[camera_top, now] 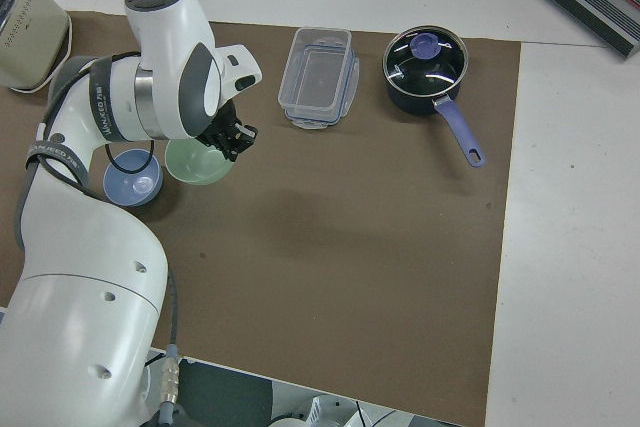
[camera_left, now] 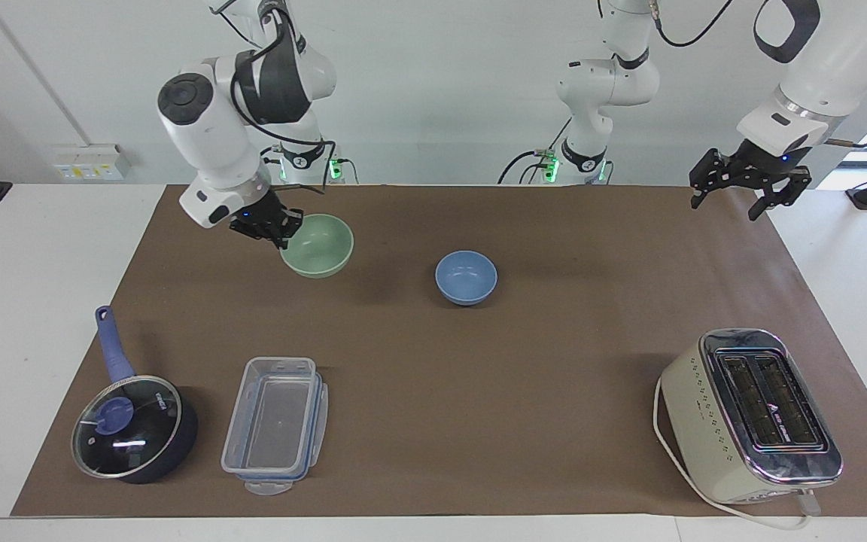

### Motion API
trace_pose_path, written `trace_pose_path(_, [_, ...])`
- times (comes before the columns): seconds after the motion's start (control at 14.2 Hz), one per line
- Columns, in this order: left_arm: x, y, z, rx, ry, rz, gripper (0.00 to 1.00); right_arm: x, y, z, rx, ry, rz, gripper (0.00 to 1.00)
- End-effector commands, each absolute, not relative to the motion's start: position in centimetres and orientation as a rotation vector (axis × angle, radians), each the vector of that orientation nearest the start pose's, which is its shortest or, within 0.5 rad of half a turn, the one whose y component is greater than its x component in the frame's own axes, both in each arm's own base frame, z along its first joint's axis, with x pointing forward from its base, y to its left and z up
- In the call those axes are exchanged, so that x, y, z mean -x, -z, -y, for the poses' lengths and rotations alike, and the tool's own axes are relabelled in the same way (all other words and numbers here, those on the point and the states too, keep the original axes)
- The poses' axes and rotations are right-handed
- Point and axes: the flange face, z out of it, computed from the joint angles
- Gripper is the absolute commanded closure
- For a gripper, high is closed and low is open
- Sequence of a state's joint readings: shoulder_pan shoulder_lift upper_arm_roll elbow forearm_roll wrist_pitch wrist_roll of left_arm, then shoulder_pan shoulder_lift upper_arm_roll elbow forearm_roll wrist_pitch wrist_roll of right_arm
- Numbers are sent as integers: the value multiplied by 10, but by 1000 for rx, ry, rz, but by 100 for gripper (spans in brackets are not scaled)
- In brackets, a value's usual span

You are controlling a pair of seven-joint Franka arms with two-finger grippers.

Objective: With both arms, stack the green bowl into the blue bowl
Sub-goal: 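Carry the green bowl over the blue bowl with the right gripper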

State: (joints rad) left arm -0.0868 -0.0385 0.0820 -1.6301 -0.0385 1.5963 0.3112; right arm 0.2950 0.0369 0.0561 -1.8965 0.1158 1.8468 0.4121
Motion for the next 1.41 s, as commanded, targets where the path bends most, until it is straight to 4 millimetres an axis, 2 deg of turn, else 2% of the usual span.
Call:
trace_pose_path(0.0, [-539,-622,3,3125,19,-517,0,-524,-467,-241,2999,-173,-173,100])
trace_pose_path(0.21, [-540,-622,4,3124,21,-519,0,-512,-447,-293,2954,-181,-170,100])
trace_pose_path(0.49, [-540,-622,4,3124,21,-519,0,-506,-426,-321,2947,-193,-208,100])
trace_pose_path(0.78, [-540,-622,4,3124,21,-517,0,-509,-409,-329,2944,-171,-216,100])
trace_pose_path(0.85, [-540,-622,4,3124,21,-517,0,-504,-402,-337,2946,-173,-199,100])
trace_pose_path(1.13, [-540,-621,4,3124,21,-517,0,-496,-389,-346,2954,-177,-175,100])
trace_pose_path(1.34, [-538,-621,4,3127,17,-517,0,-497,-376,-344,2962,-186,-171,100])
